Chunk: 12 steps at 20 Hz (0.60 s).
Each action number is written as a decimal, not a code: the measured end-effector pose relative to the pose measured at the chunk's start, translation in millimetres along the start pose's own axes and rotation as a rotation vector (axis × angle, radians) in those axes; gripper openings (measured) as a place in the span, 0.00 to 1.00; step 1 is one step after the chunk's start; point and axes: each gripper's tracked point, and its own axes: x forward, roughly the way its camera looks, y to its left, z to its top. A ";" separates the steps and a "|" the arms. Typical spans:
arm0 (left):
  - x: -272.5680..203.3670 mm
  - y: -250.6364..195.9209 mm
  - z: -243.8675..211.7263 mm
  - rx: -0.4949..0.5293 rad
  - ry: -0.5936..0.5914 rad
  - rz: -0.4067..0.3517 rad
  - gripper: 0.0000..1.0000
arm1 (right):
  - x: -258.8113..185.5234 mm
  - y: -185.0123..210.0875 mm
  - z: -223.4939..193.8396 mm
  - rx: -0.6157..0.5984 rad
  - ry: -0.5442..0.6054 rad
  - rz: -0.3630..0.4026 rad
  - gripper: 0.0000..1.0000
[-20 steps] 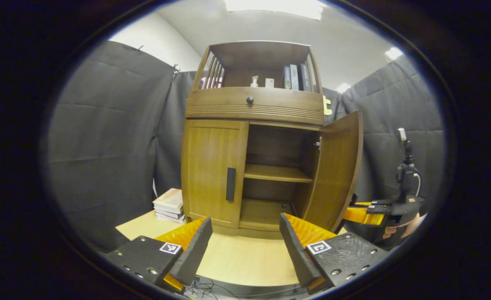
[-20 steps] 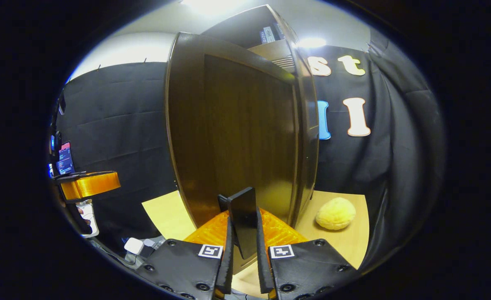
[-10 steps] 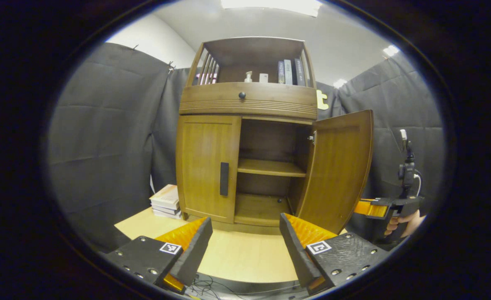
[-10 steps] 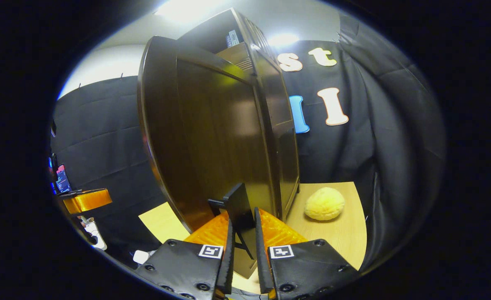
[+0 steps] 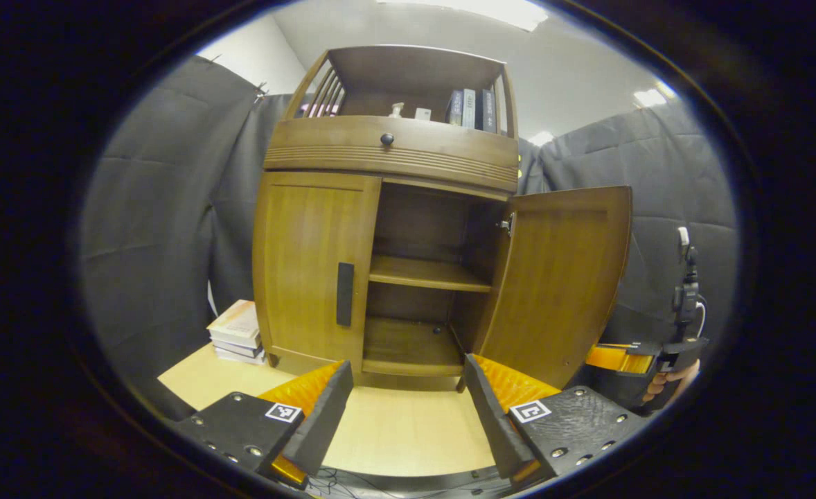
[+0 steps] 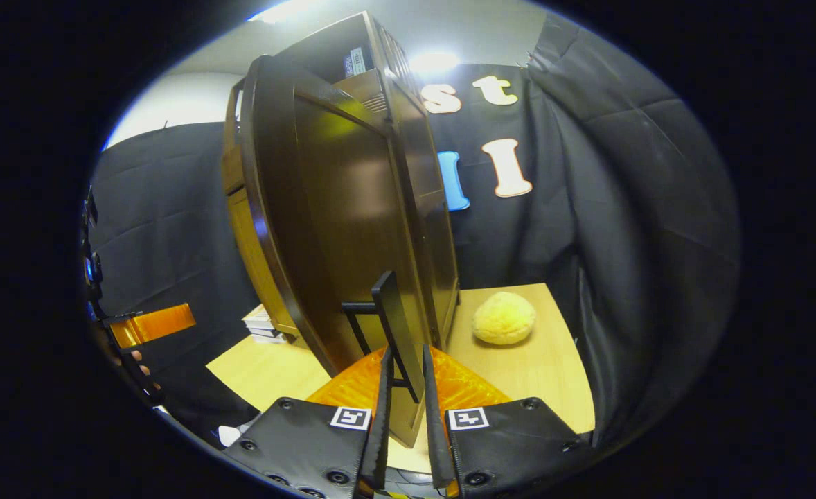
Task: Open the right door of the double-door shoe cabinet with the right hand, and open the left door with the left hand.
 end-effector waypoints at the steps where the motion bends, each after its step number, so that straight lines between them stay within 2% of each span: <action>1: 3.8 8.5 2.5 0.003 0.000 -0.019 0.91 | -5.1 1.3 0.4 -0.003 -0.005 -0.034 0.24; 4: 13.7 35.8 6.9 0.013 0.003 -0.070 0.91 | -29.2 4.5 -6.8 -0.019 0.004 -0.137 0.20; 8: 35.8 85.5 14.0 0.035 -0.009 -0.116 0.91 | -66.3 28.9 -6.3 -0.025 -0.017 -0.258 0.20; 11: 50.1 119.0 21.2 0.036 -0.016 -0.135 0.91 | -67.6 65.5 -3.8 -0.030 -0.048 -0.315 0.20; 12: 53.9 128.1 21.7 0.032 -0.016 -0.141 0.91 | -66.6 84.3 1.5 -0.030 -0.058 -0.305 0.20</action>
